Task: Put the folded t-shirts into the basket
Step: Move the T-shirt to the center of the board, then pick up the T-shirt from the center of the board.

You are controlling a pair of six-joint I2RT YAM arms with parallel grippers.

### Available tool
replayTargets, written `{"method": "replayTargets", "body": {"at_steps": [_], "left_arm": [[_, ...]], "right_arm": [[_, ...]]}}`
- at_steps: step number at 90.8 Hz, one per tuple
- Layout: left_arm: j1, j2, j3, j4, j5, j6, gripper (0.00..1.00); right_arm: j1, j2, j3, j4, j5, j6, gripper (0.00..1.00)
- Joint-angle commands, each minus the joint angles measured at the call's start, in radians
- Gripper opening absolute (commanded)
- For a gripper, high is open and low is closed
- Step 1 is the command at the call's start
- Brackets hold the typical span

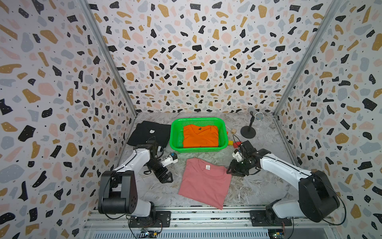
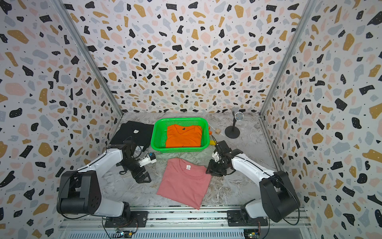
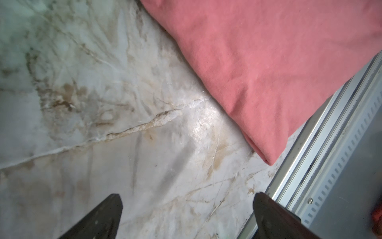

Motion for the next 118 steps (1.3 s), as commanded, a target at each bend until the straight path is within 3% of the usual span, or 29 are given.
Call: {"method": "replayTargets", "body": {"at_steps": [1, 7, 17, 32, 38, 46, 57, 67, 81, 99, 118], "left_arm": [[-0.023, 0.018, 0.051, 0.026, 0.066, -0.092, 1.0], [-0.037, 0.027, 0.061, 0.041, 0.084, -0.119, 1.0], [-0.051, 0.037, 0.057, 0.09, 0.08, -0.16, 1.0], [-0.067, 0.046, 0.037, 0.154, 0.032, -0.18, 1.0], [-0.073, 0.048, 0.032, 0.166, 0.021, -0.182, 1.0], [-0.076, 0.05, 0.026, 0.181, 0.013, -0.191, 1.0], [-0.076, 0.039, 0.022, 0.188, -0.005, -0.201, 1.0], [-0.076, 0.021, 0.002, 0.195, -0.024, -0.2, 1.0], [-0.076, 0.014, -0.013, 0.201, -0.022, -0.204, 1.0], [-0.076, 0.019, -0.012, 0.203, -0.01, -0.203, 1.0], [-0.076, 0.021, -0.018, 0.207, -0.004, -0.203, 1.0]], "right_arm": [[-0.024, -0.034, -0.028, -0.025, 0.03, -0.01, 0.4], [-0.029, -0.038, -0.032, -0.025, 0.025, -0.025, 0.38], [-0.029, -0.035, -0.025, 0.026, -0.056, -0.014, 0.24], [-0.019, -0.018, 0.004, 0.113, -0.127, 0.012, 0.15], [0.0, 0.002, 0.03, 0.11, -0.098, -0.006, 0.17], [0.016, 0.04, 0.054, 0.11, -0.042, -0.023, 0.27], [0.043, 0.103, 0.088, 0.106, 0.01, -0.027, 0.3], [0.07, 0.146, 0.09, 0.117, 0.022, -0.002, 0.28], [0.072, 0.183, 0.085, 0.148, 0.033, 0.01, 0.17], [0.075, 0.234, 0.094, 0.172, 0.019, 0.014, 0.2], [0.076, 0.186, 0.12, 0.138, 0.061, 0.004, 0.22]]}}
